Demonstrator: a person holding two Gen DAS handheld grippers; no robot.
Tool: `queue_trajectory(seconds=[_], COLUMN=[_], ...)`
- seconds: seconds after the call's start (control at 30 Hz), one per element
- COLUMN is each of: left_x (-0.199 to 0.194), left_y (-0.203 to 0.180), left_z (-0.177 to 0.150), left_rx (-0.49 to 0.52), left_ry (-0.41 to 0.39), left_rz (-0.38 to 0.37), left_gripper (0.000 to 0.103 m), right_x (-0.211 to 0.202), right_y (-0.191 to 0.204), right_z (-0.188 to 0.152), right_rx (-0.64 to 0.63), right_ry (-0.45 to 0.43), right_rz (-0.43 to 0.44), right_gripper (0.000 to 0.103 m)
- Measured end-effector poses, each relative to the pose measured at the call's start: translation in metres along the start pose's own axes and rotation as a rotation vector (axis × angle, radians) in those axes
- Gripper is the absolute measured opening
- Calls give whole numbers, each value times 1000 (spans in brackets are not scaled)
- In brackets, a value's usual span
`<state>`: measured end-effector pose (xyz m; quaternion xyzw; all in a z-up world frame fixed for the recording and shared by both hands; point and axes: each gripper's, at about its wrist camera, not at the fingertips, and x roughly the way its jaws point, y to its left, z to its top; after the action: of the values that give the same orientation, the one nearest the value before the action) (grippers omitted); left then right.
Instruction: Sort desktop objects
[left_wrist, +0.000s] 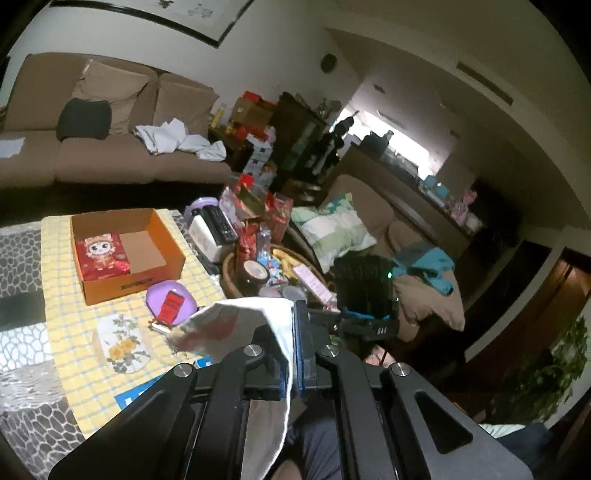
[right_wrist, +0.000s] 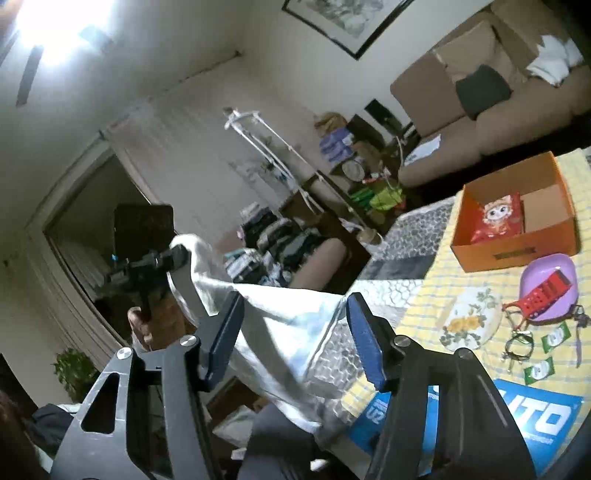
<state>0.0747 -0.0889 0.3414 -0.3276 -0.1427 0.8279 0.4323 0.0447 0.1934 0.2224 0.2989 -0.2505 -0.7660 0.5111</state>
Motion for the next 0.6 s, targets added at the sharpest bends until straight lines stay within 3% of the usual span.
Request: queue_trajectory(seconds=[0.1,0.2,0.47,0.53,0.57,0.6], left_x=[-3,-5,-3,-3,-3,-3], left_y=[0,-3,-7,-6,-5,-2], left_z=[2,4,12,13,14,15], left_rx=[5,12,18,16,17,17], left_ry=[-16,-25,-38,-38,-39,-41], left_rz=[-11,-25,-34,-26,-19,-10], left_gripper=[1,1,1,1,1,1], right_x=[-15,-26,-1,3,3,3], right_y=[-7,-14,-15,-11,-7,-4], right_z=[-5,-7,9,13,15,17], right_rx=[22,52,21,1,-15,-30], right_ry=[-32,-77,-83,-91,-91,-91], right_rz=[-2,31,35,57,49,44], right_gripper=[65,66,66,52,26,11])
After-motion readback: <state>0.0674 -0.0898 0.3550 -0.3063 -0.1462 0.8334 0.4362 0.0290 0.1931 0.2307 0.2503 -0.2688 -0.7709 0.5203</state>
